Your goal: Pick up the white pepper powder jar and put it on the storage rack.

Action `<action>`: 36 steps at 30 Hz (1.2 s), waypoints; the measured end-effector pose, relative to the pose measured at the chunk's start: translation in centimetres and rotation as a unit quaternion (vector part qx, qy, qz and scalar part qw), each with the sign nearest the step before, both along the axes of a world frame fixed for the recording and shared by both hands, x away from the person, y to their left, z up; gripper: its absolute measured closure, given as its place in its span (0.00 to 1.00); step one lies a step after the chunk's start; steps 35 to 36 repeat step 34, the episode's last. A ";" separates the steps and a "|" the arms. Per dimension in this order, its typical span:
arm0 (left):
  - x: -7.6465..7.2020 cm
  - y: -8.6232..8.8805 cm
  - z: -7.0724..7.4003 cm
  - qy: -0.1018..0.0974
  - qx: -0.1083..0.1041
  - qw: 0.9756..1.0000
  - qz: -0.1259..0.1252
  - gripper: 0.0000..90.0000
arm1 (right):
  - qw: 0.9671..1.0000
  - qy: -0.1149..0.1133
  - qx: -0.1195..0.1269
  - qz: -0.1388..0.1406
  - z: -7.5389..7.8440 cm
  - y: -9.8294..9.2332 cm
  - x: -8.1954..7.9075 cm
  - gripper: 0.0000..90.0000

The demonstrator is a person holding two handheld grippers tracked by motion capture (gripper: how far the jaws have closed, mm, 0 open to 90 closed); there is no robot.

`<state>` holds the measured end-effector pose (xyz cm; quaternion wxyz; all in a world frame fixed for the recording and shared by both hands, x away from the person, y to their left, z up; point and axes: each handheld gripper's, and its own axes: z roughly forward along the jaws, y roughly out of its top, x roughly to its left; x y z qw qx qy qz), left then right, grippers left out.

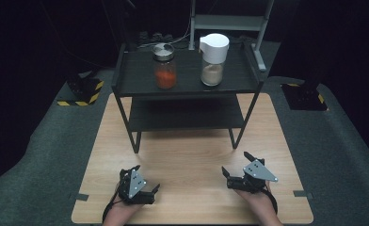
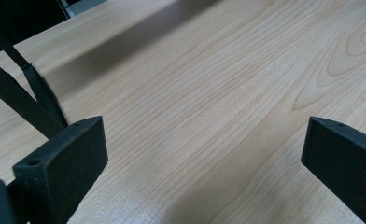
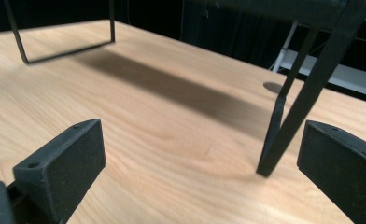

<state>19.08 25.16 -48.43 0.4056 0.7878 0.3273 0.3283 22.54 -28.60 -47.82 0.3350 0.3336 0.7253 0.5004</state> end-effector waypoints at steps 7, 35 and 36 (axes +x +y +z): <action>0.0 0.2 -0.1 -0.002 -0.004 1.000 -0.004 0.01 | 1.000 0.012 -0.025 -0.008 -1.4 0.0 -0.2 0.01; -0.1 0.3 -0.3 -0.008 -0.007 1.000 -0.010 0.02 | 0.996 0.026 -0.081 -0.004 -1.4 0.8 -0.8 0.00; -0.1 0.3 -0.3 -0.008 -0.007 1.000 -0.010 0.02 | 0.996 0.026 -0.081 -0.004 -1.4 0.8 -0.8 0.00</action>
